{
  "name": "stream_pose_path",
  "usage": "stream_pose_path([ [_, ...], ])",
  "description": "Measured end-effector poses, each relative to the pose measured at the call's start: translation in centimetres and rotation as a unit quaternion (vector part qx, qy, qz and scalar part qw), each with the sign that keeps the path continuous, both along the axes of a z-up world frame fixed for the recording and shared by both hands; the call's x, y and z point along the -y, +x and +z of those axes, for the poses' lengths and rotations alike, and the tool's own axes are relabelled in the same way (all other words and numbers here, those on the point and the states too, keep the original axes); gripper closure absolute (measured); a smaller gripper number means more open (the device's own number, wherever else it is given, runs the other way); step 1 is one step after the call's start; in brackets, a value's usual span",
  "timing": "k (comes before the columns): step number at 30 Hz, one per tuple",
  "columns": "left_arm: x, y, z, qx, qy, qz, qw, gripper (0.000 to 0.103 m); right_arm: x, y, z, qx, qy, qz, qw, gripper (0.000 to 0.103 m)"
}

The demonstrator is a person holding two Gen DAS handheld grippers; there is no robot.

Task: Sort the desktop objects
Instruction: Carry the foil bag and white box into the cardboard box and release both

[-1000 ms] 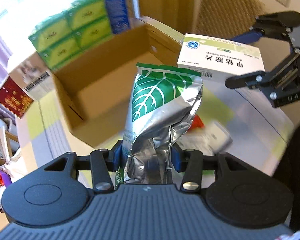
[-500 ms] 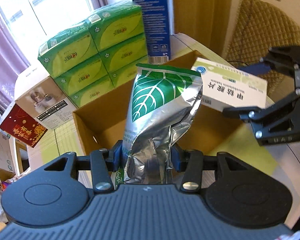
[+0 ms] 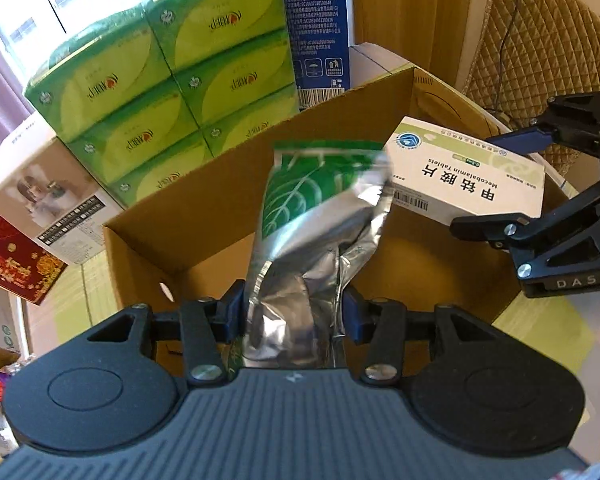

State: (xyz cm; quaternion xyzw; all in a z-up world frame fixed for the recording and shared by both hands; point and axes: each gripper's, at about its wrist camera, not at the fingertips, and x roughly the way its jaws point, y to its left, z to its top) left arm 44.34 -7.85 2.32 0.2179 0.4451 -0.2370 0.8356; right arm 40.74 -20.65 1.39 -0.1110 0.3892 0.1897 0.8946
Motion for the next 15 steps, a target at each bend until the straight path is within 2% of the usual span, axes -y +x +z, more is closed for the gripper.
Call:
stream_pose_path([
  [1, -0.1, 0.0, -0.1, -0.001, -0.002, 0.003, 1.0, 0.053, 0.0, 0.1, -0.1, -0.002, 0.0, -0.001, 1.0, 0.035],
  [4, -0.3, -0.1, -0.2, 0.004, -0.01, 0.005, 0.9999, 0.052, 0.2, 0.3, -0.5, 0.0, 0.007, 0.001, 1.0, 0.035],
  [7, -0.8, -0.4, 0.3, 0.013, -0.017, 0.014, 0.9997, 0.051, 0.5, 0.0, -0.3, 0.009, 0.012, -0.005, 1.0, 0.025],
  [15, -3.3, -3.9, 3.0, 0.026, -0.037, 0.024, 0.9987, 0.051, 1.2, -3.8, 2.8, 0.046, 0.012, -0.011, 0.999, 0.02],
])
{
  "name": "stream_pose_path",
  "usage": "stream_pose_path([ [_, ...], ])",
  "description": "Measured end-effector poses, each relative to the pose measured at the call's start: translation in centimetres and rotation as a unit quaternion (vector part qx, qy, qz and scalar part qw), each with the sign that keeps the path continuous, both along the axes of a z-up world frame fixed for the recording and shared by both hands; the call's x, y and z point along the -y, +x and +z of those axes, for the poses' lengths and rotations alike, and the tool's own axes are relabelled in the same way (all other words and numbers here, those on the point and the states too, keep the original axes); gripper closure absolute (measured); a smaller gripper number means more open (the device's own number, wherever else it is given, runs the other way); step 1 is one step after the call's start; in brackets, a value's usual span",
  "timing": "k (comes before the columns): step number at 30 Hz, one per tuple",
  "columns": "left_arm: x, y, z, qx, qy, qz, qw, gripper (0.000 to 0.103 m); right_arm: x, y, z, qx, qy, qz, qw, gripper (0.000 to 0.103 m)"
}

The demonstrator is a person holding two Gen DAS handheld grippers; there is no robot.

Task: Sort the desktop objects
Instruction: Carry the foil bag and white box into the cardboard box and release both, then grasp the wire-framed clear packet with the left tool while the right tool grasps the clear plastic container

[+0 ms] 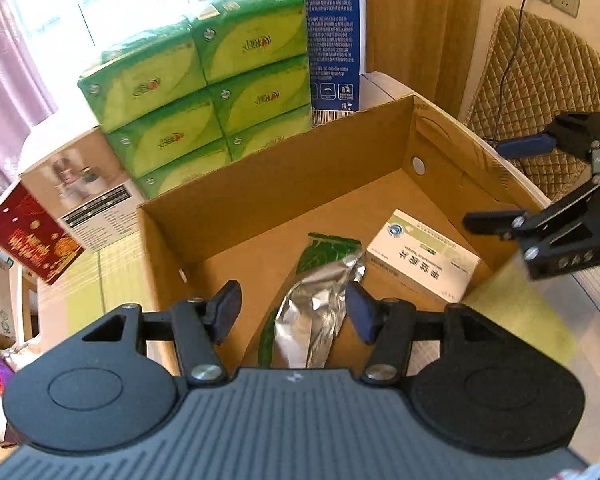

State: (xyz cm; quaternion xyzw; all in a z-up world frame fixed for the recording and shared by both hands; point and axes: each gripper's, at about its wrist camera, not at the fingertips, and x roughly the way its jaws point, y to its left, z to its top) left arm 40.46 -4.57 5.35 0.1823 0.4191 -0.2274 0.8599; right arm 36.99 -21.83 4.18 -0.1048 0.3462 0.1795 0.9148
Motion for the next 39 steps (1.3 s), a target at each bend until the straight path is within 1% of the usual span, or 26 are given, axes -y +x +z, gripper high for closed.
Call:
stream_pose_path([
  [2, -0.7, -1.5, 0.6, 0.001, -0.004, 0.004, 1.0, 0.05, -0.1, -1.8, 1.2, 0.011, -0.001, 0.006, 1.0, 0.018],
  [5, -1.5, -4.4, 1.3, -0.003, -0.01, 0.004, 0.9999, 0.045, -0.2, -5.1, 2.6, 0.025, -0.005, 0.022, 0.999, 0.016],
  [7, -1.9, -6.4, 1.5, -0.008, -0.011, 0.003, 0.9999, 0.044, -0.2, -7.5, 3.2, 0.026, -0.005, 0.029, 0.999, 0.014],
  [9, -2.1, -8.7, 1.6, -0.012, -0.008, -0.001, 0.9999, 0.041, -0.1, -10.0, 3.5, 0.023, 0.0, 0.034, 0.999, 0.014],
  [11, -2.4, -11.1, 1.6, -0.013, -0.008, -0.003, 0.9999, 0.04, 0.1, -12.6, 3.5, 0.017, 0.006, 0.035, 0.999, 0.013],
  [14, -3.1, -14.6, 1.2, -0.017, -0.013, -0.001, 0.9998, 0.037, 0.3, -16.4, 3.1, 0.006, 0.013, 0.027, 1.0, 0.012],
  [18, -4.9, -18.1, 0.3, -0.026, -0.02, 0.022, 0.9992, 0.034, 0.2, -20.9, 2.0, -0.008, 0.018, 0.018, 1.0, 0.01],
  [21, -6.6, -20.6, -0.9, -0.027, -0.025, 0.049, 0.9981, 0.025, 0.1, -23.6, 0.9, -0.021, 0.044, 0.003, 0.999, 0.008],
  [26, -9.3, -23.4, -3.5, -0.043, -0.037, 0.088, 0.9945, 0.023, -1.1, -26.8, -1.6, -0.045, 0.067, -0.019, 0.997, 0.006],
  [28, -10.2, -24.2, -4.3, -0.04, -0.036, 0.1, 0.9935, 0.02, -1.7, -27.8, -2.6, -0.051, 0.073, -0.025, 0.996, 0.006],
  [32, -11.8, -24.8, -6.0, -0.033, -0.034, 0.119, 0.9918, 0.02, -2.9, -29.3, -4.9, -0.057, 0.08, -0.041, 0.994, 0.006],
  [35, -12.4, -25.2, -7.2, -0.023, -0.025, 0.12, 0.9922, 0.02, -3.7, -29.7, -6.6, -0.063, 0.082, -0.053, 0.993, 0.006],
  [39, -12.7, -25.2, -8.8, -0.014, -0.022, 0.106, 0.994, 0.02, -4.9, -29.7, -8.6, -0.071, 0.079, -0.064, 0.992, 0.006],
])
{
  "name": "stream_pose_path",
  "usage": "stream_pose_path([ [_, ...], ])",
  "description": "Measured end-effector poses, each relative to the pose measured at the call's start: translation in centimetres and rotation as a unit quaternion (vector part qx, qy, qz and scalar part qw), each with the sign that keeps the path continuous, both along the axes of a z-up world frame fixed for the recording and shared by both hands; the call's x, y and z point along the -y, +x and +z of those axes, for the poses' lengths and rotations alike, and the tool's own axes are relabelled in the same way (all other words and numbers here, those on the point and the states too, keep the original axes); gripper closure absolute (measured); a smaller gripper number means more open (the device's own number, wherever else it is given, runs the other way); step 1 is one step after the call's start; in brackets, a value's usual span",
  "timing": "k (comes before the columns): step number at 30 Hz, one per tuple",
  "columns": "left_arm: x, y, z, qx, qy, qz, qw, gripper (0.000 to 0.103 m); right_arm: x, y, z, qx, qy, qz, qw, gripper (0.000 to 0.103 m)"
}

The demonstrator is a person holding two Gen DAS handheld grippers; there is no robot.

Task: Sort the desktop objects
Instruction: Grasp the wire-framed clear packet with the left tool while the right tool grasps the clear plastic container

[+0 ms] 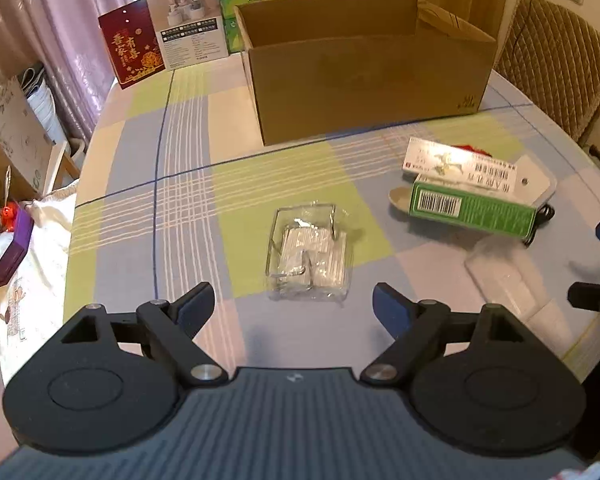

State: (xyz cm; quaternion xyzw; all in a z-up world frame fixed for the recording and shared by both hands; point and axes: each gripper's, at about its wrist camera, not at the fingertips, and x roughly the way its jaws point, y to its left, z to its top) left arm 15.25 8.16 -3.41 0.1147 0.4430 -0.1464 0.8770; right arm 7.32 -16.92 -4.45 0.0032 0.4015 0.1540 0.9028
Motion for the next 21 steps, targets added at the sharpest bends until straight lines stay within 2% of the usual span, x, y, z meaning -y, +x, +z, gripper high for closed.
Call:
stream_pose_path([
  [8, -0.5, 1.2, -3.0, -0.003, -0.009, -0.022, 0.9997, 0.02, -2.8, 1.3, -2.9, -0.024, -0.025, 0.004, 0.999, 0.007],
  [11, -0.5, 2.2, -3.9, -0.002, -0.001, -0.031, 0.9995, 0.021, -3.3, 1.8, -3.6, -0.031, -0.027, 0.006, 0.999, 0.008],
  [14, -1.0, 3.3, -4.6, -0.008, -0.014, -0.029, 0.9994, 0.027, -3.4, 2.2, -4.2, -0.035, -0.027, 0.001, 0.999, 0.011],
  [16, -1.4, 4.2, -5.1, -0.017, -0.028, -0.022, 0.9992, 0.038, -3.3, 2.5, -4.6, -0.038, -0.025, -0.004, 0.999, 0.013],
  [19, -2.0, 5.3, -5.7, -0.029, -0.06, -0.015, 0.9977, 0.047, -3.3, 2.8, -4.8, -0.039, -0.022, -0.003, 0.999, 0.018],
  [21, -2.1, 5.8, -5.9, -0.032, -0.068, -0.015, 0.9971, 0.052, -3.5, 2.9, -4.9, -0.037, -0.024, -0.002, 0.999, 0.02],
])
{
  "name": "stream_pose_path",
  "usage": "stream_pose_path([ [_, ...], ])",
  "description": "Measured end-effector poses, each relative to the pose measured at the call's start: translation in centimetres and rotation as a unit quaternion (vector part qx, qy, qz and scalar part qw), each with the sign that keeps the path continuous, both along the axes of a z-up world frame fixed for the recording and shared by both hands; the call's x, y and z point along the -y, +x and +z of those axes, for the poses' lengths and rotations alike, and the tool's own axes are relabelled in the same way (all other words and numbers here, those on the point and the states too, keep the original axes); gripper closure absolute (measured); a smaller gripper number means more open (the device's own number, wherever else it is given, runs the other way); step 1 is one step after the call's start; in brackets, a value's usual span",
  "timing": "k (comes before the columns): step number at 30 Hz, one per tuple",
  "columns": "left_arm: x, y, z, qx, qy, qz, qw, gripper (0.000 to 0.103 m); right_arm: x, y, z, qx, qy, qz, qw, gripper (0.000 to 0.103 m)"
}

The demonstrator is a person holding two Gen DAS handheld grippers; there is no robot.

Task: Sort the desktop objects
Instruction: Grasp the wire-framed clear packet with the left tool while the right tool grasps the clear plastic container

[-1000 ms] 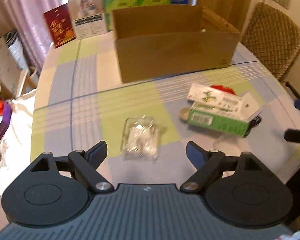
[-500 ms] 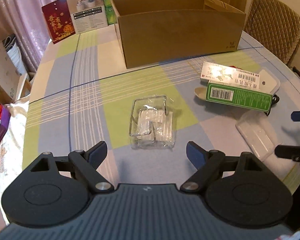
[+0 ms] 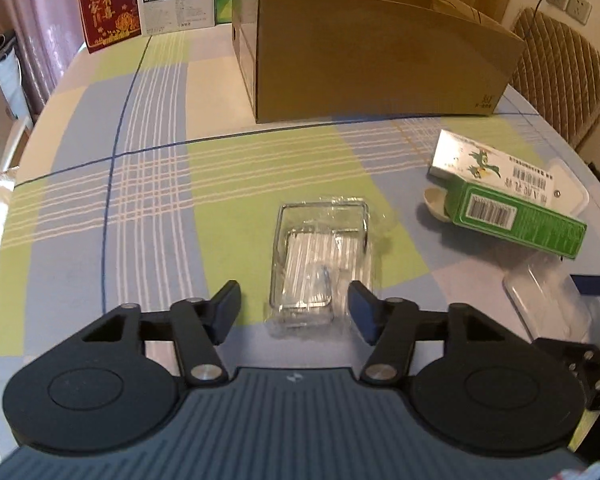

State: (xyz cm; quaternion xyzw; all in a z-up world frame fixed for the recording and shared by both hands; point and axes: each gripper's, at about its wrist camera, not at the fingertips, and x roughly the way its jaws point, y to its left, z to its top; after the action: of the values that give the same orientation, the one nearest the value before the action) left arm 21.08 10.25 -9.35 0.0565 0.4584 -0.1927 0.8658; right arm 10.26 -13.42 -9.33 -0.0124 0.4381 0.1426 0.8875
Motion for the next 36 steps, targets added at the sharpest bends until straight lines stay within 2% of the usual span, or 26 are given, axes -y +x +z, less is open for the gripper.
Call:
stream_pose_path([
  [9, 0.9, 0.4, -0.1, -0.003, 0.006, -0.011, 0.9999, 0.074, -0.3, 0.1, -0.2, 0.002, -0.012, 0.001, 1.0, 0.032],
  [11, 0.9, 0.2, 0.1, -0.009, 0.001, -0.005, 1.0, 0.077, -0.3, 0.0, -0.1, 0.003, -0.016, 0.005, 1.0, 0.043],
  [15, 1.2, -0.5, 0.6, -0.016, 0.016, 0.004, 0.9997, 0.077, -0.2, -0.2, 0.3, -0.002, -0.024, 0.007, 1.0, 0.049],
  [25, 2.0, -4.3, 2.2, -0.028, 0.035, 0.003, 0.999, 0.077, 0.0, -2.7, 1.9, -0.001, -0.008, 0.026, 1.0, 0.049],
  [36, 3.4, -7.1, 5.1, -0.015, 0.042, 0.006, 0.999, 0.077, 1.1, -4.6, 4.6, 0.02, 0.007, 0.031, 0.999, 0.05],
])
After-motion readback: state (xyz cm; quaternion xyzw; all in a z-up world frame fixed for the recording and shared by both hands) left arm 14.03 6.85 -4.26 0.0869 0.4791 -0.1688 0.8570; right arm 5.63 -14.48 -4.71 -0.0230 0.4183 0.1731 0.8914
